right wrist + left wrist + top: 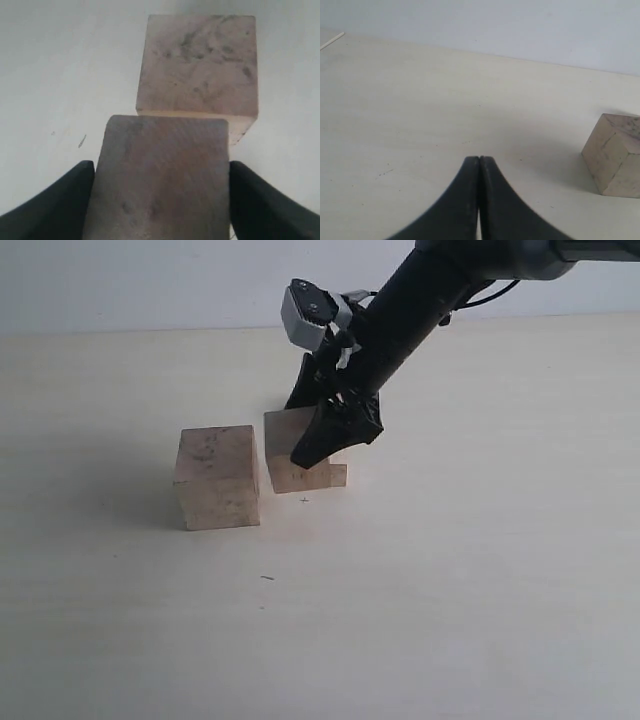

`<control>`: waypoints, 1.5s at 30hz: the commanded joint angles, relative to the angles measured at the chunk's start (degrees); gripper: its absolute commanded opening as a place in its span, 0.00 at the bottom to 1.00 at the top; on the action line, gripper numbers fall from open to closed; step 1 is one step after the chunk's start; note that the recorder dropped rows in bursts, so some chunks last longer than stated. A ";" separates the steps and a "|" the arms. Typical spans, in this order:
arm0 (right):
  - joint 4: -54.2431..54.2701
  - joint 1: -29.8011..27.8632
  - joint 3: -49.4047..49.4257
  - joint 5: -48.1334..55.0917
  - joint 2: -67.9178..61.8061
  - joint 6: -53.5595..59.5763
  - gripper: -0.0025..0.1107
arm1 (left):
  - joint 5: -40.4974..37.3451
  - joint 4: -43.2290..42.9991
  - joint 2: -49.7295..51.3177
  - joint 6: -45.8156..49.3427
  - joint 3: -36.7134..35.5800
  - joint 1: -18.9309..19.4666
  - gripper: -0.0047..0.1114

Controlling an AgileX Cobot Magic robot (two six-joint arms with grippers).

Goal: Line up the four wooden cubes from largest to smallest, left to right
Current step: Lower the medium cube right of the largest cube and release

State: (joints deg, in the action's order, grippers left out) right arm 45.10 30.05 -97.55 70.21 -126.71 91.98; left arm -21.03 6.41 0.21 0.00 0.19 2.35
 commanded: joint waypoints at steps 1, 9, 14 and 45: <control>1.42 -0.04 0.17 -0.24 -2.00 1.48 0.02 | 0.29 0.29 -0.21 0.00 -0.19 -0.33 0.04; 4.59 -0.04 0.07 -0.24 -5.50 4.94 0.02 | 0.29 0.29 -0.21 0.00 -0.19 -0.33 0.04; 5.92 -0.04 0.07 -0.24 -6.92 5.89 0.02 | 0.29 0.29 -0.21 0.00 -0.19 -0.33 0.04; 5.11 2.96 -0.01 -7.21 -7.00 5.38 0.08 | 0.29 0.29 -0.21 0.00 -0.19 -0.33 0.04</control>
State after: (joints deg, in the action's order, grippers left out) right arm 49.88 32.29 -97.55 62.79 -133.12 97.04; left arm -21.03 6.41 0.21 0.00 0.19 2.35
